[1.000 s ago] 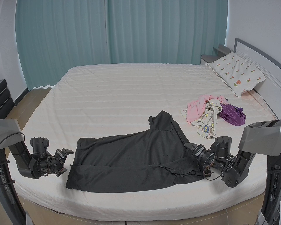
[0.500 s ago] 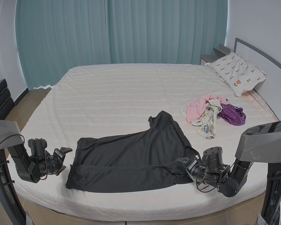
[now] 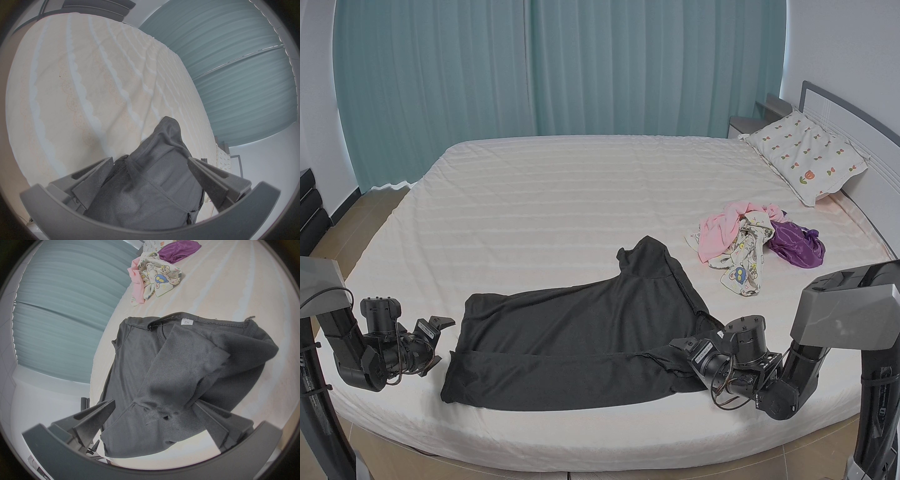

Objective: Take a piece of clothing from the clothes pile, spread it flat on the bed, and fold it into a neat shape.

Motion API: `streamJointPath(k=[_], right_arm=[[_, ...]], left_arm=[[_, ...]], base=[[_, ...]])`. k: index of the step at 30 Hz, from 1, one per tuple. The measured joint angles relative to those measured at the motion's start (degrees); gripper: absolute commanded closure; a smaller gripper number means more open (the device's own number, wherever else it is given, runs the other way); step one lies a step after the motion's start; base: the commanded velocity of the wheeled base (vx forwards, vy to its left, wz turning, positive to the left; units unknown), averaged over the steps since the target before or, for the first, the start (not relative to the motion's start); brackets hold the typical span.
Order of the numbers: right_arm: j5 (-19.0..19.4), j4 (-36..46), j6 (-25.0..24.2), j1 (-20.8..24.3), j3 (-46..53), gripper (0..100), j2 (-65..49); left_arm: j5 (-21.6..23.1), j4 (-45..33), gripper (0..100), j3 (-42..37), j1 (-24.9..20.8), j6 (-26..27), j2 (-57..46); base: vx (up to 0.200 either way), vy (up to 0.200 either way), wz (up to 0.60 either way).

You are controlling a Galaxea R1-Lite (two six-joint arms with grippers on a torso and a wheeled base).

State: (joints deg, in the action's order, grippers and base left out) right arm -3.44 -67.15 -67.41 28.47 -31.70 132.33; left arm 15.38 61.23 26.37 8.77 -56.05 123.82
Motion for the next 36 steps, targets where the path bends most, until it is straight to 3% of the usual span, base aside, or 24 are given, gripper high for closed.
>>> streamJointPath(k=[1, 36], right_arm=[[0.0, 0.2, 0.0, 0.0, -0.3, 100, 0.2], [-1.2, 17.7, 1.3, 0.0, 0.3, 100, -8.1]], left_arm=[[0.0, 0.0, 0, 0.0, 0.0, 0.0, 0.0], [0.0, 0.0, 0, 0.1, 0.0, 0.0, 0.2]], base=[[0.0, 0.0, 0.0], [0.0, 0.0, 0.0]])
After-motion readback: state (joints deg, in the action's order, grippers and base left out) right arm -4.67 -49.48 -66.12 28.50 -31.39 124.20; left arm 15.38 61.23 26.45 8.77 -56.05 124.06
